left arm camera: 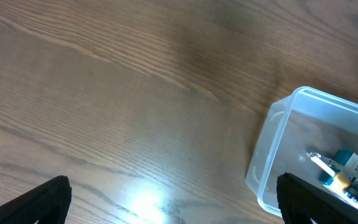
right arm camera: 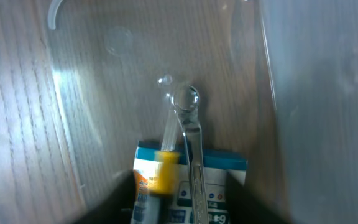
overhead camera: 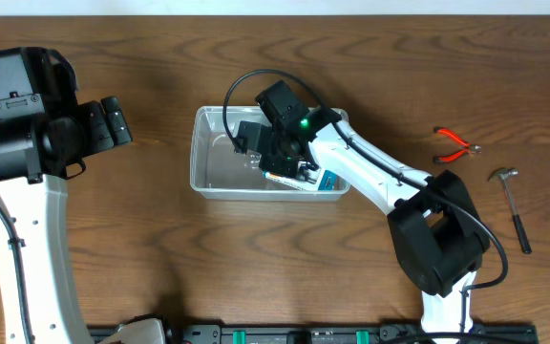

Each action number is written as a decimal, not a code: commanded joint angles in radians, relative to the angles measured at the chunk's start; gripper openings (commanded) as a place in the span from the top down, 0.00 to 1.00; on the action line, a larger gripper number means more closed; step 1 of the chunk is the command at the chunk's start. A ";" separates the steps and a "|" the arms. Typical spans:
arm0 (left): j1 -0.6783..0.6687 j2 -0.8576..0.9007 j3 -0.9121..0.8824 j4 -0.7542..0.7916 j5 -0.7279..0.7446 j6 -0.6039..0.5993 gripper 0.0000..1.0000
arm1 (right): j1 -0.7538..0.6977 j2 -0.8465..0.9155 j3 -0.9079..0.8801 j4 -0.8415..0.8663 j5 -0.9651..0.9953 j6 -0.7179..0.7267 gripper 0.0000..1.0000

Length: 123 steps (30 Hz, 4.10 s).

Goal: Pack container
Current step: 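Carry the screwdriver left and release it into the container, then move the right gripper back over the red-handled pliers, then lower the right gripper and grasp the red pliers by the handles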

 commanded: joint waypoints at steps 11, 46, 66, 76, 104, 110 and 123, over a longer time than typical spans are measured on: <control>0.005 0.004 -0.004 -0.002 -0.016 -0.001 0.02 | -0.166 -0.324 0.105 -0.002 0.250 0.461 0.01; 0.005 0.004 -0.004 -0.010 -0.016 -0.001 0.02 | -0.835 0.084 0.085 -0.423 0.216 1.577 0.01; 0.005 0.004 -0.004 -0.010 -0.016 -0.001 0.02 | -0.846 0.084 -0.142 -0.175 0.319 1.439 0.01; 0.005 0.004 -0.004 -0.010 -0.016 -0.001 0.02 | -0.846 0.084 -0.203 -0.063 0.264 1.355 0.01; 0.005 0.004 -0.004 -0.010 -0.016 -0.001 0.02 | -0.845 0.084 -0.256 -0.064 0.237 1.360 0.71; 0.005 0.004 -0.004 -0.010 -0.016 0.000 0.02 | -0.845 0.084 -0.256 -0.064 0.237 1.360 0.83; 0.005 0.004 -0.004 -0.009 -0.016 0.002 0.02 | -0.842 0.081 -0.251 -0.063 0.220 1.359 0.99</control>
